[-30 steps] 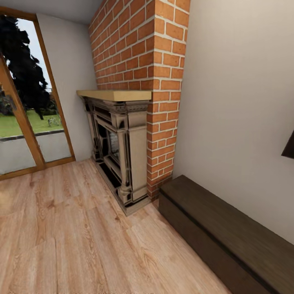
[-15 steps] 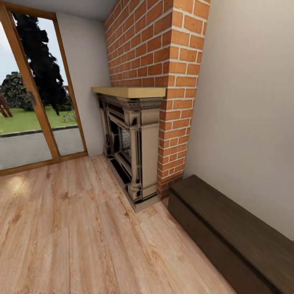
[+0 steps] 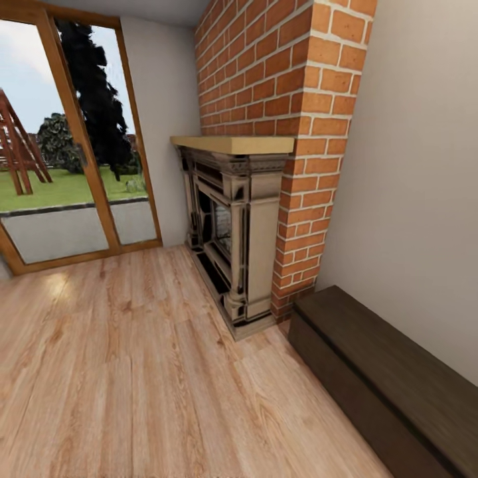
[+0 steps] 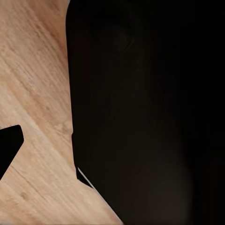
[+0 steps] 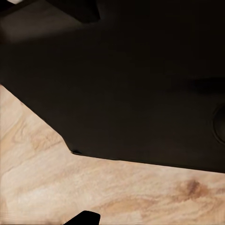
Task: Turn on the radio receiver that's on the table in the living room.
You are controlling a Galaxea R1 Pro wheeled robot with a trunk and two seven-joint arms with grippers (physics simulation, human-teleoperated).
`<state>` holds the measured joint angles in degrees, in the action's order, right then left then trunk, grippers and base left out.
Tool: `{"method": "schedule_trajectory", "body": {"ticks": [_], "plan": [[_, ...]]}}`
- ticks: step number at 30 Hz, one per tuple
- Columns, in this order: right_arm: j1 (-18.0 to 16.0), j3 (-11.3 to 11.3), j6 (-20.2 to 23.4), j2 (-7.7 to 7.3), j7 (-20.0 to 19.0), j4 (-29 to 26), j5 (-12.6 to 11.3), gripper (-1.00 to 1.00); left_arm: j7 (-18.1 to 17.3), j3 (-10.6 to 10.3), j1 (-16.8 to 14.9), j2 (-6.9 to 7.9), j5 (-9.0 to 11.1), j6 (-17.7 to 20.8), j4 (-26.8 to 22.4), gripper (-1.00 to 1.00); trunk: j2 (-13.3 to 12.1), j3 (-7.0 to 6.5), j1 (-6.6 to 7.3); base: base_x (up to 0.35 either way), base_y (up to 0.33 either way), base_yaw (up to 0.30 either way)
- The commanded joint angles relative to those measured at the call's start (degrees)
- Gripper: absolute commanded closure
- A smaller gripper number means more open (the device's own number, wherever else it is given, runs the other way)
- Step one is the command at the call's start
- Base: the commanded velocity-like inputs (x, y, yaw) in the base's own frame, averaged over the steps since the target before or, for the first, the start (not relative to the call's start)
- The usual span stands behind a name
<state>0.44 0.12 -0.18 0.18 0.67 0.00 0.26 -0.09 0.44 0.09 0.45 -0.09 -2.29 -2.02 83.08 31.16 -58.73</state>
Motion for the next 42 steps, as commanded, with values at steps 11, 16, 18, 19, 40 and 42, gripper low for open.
{"method": "schedule_trajectory", "body": {"ticks": [11, 16, 18, 19, 40, 42], "plan": [[0.0, 0.0, 0.0, 0.0, 0.0, 0.0, 0.0, -1.0, 0.0, 0.0, 0.0, 0.02, 0.0, 0.0, 0.0, -1.0, 0.0, 0.82, 0.0, 0.0, 0.0, 0.197], [0.0, -0.1, -0.1, -0.02, 0.0, 0.0, 0.0, -1.0, 0.0, 0.0, 0.0, 0.05, 0.0, 0.0, 0.0, -1.0, 0.0, 0.99, 0.0, 0.0, 0.0, 0.098], [0.0, -0.2, -0.1, -0.01, 0.0, 0.0, -0.1, -1.0, 0.0, 0.0, 0.0, 0.05, 0.0, 0.0, 0.0, -1.0, 0.0, 1.0, 0.0, 0.0, 0.0, 0.024], [0.0, -0.2, -0.1, -0.01, 0.0, 0.0, -0.1, -1.0, 0.0, 0.0, 0.0, 0.06, 0.0, 0.0, 0.0, -1.0, 0.0, 1.0, 0.0, 0.0, 0.0, 0.087], [0.0, 0.0, -0.1, 0.0, 0.0, 0.0, -0.1, -1.0, 0.0, 0.0, 0.0, 0.08, 0.0, 0.0, 0.0, -1.0, 0.0, 1.01, 0.0, 0.0, 0.0, 0.252], [0.0, 0.0, -0.1, 0.0, 0.0, 0.0, 0.0, -1.0, 0.0, 0.0, 0.0, 0.06, 0.0, 0.0, 0.0, -1.0, 0.0, 1.01, 0.0, 0.0, 0.0, 0.273]]}}
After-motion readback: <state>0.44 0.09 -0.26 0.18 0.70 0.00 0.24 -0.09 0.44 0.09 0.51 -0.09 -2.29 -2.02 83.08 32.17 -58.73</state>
